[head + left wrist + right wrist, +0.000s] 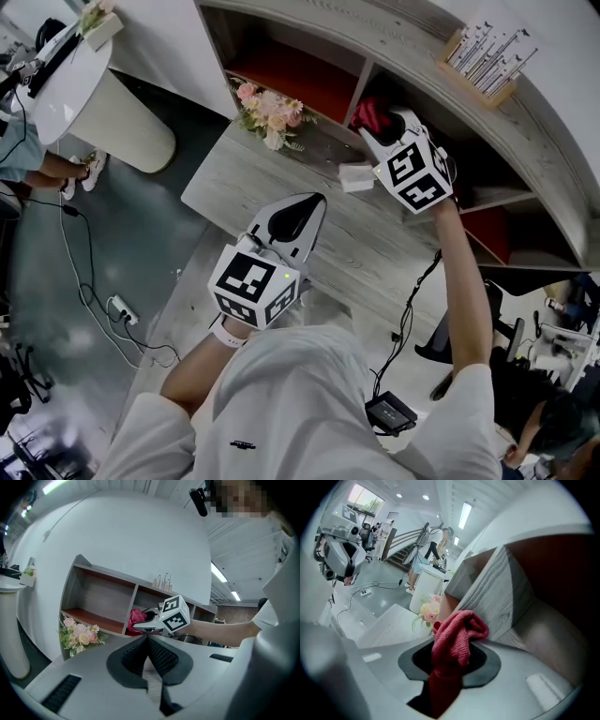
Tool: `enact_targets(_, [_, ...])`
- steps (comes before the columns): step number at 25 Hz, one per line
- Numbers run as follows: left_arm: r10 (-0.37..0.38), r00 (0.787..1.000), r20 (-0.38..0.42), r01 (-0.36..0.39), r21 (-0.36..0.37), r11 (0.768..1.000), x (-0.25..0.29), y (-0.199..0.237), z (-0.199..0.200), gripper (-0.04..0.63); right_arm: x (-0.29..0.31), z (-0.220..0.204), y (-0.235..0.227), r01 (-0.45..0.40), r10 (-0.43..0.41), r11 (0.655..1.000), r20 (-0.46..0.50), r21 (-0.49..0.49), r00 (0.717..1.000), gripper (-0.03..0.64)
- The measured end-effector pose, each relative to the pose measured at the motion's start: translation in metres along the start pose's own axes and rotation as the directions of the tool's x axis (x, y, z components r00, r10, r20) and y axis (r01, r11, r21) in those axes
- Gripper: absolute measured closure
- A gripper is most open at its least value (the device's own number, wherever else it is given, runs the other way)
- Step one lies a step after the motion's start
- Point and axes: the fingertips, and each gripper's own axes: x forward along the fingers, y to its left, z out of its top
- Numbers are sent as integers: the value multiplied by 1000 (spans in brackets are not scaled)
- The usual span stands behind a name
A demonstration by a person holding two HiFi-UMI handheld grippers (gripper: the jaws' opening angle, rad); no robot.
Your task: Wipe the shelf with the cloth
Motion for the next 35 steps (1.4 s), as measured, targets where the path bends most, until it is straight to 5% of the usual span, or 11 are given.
enact_targets(8, [2, 1000, 13, -2, 3, 1000, -8, 2, 7, 589, -21, 27, -18, 169, -165, 964, 39, -207, 986, 482])
enact_targets(15, [5, 1000, 14, -6, 10, 1000, -8, 5, 9, 589, -21, 33, -49, 301, -291, 944, 89, -133, 953, 480])
enact_targets(26, [42, 999, 6, -42, 2, 999, -3, 18, 10, 589, 4, 9, -109, 394, -393, 918, 14, -39, 919, 480])
enact_targets(35, [58, 998, 2, -58, 3, 998, -3, 20, 9, 589, -2, 14, -116, 476, -477, 879, 101, 30, 873, 480])
